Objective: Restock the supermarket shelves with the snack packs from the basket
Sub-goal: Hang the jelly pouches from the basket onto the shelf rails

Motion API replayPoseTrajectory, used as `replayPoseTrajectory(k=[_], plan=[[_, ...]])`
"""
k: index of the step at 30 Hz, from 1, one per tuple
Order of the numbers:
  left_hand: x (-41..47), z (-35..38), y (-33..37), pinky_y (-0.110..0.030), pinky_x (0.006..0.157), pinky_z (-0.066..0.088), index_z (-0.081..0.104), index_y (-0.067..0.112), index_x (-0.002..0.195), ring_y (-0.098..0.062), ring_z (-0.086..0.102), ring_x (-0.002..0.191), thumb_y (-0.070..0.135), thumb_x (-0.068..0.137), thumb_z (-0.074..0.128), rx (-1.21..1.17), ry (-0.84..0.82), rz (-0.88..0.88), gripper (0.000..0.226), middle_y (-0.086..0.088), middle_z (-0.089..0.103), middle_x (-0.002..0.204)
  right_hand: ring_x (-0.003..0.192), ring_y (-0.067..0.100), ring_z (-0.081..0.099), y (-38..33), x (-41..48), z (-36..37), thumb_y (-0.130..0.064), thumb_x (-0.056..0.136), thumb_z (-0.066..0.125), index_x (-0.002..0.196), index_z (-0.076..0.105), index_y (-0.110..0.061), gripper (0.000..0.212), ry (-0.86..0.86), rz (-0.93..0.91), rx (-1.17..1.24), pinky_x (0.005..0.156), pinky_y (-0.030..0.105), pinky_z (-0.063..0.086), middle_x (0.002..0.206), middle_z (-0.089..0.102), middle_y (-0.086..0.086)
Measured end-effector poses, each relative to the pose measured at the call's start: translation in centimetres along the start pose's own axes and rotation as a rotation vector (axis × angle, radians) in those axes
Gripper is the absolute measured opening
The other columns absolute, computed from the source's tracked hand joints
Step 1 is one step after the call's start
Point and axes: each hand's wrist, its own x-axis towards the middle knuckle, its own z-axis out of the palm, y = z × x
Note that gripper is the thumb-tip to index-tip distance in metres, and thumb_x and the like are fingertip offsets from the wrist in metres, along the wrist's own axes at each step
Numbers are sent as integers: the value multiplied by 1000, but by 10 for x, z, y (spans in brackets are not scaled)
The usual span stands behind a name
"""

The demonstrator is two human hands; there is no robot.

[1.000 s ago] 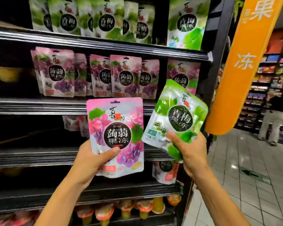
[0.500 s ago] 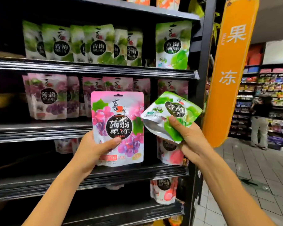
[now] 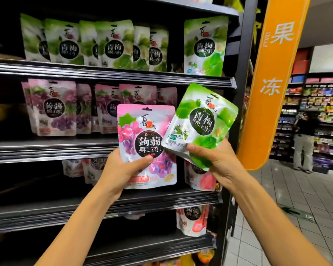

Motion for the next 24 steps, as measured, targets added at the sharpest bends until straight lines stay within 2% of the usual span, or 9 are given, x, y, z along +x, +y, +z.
replayPoseTrajectory(k=[4, 7, 10, 13, 16, 18, 20, 24], plan=[[0, 13, -3, -25, 64, 57, 73, 16, 96, -19, 74, 80, 12, 56, 88, -47, 6, 22, 43, -8, 77, 92, 100, 22, 71, 4, -1, 8, -14, 67, 78, 117, 63, -14, 53, -6, -15, 60, 73, 30, 59, 112, 73, 8], [-2, 23, -5, -22, 63, 57, 71, 15, 98, -15, 74, 79, 15, 48, 93, -35, 25, 53, 55, -4, 78, 91, 100, 24, 71, 8, -2, 15, -11, 68, 77, 114, 64, -12, 48, 6, -22, 76, 74, 34, 60, 111, 73, 9], [-3, 33, -7, -28, 70, 59, 69, 14, 107, -17, 74, 89, 19, 47, 95, 4, 34, 71, 66, -3, 77, 99, 103, 26, 70, 13, -3, 21, -10, 68, 78, 117, 63, -6, 52, 36, -47, 80, 80, 37, 59, 113, 72, 12], [-1, 38, -11, -37, 71, 58, 71, 7, 102, -26, 73, 78, 12, 56, 89, 80, 26, 88, 49, -15, 76, 90, 106, 33, 68, 17, -4, 21, -11, 67, 79, 112, 66, -8, 47, 17, -28, 64, 90, 48, 56, 113, 72, 15], [0, 36, -14, -38, 77, 59, 73, 15, 102, -21, 73, 89, 9, 60, 88, 113, 76, 82, 45, -4, 77, 98, 104, 28, 70, 20, -6, 17, -13, 68, 79, 114, 66, -11, 47, -32, -28, 31, 84, 41, 58, 113, 73, 11], [-1, 34, -15, -31, 72, 59, 74, 18, 103, -15, 73, 90, 11, 57, 90, 106, 71, 84, 49, 1, 77, 99, 102, 24, 71, 21, -6, 13, -14, 68, 80, 114, 65, -13, 48, -49, -38, 17, 78, 33, 59, 112, 73, 9], [-3, 33, -14, -25, 68, 57, 74, 19, 101, -13, 73, 88, 23, 50, 92, 73, 54, 73, 55, 0, 77, 99, 99, 22, 71, 21, -6, 10, -15, 67, 80, 114, 65, -13, 49, -54, -39, 10, 74, 30, 58, 110, 74, 7], [-5, 33, -12, -23, 65, 55, 72, 17, 102, -9, 71, 81, 46, 38, 93, 58, 87, 53, 73, 1, 77, 95, 96, 20, 72, 23, -6, 5, -14, 67, 81, 114, 64, -14, 51, -44, -59, -19, 70, 28, 58, 107, 75, 4]])
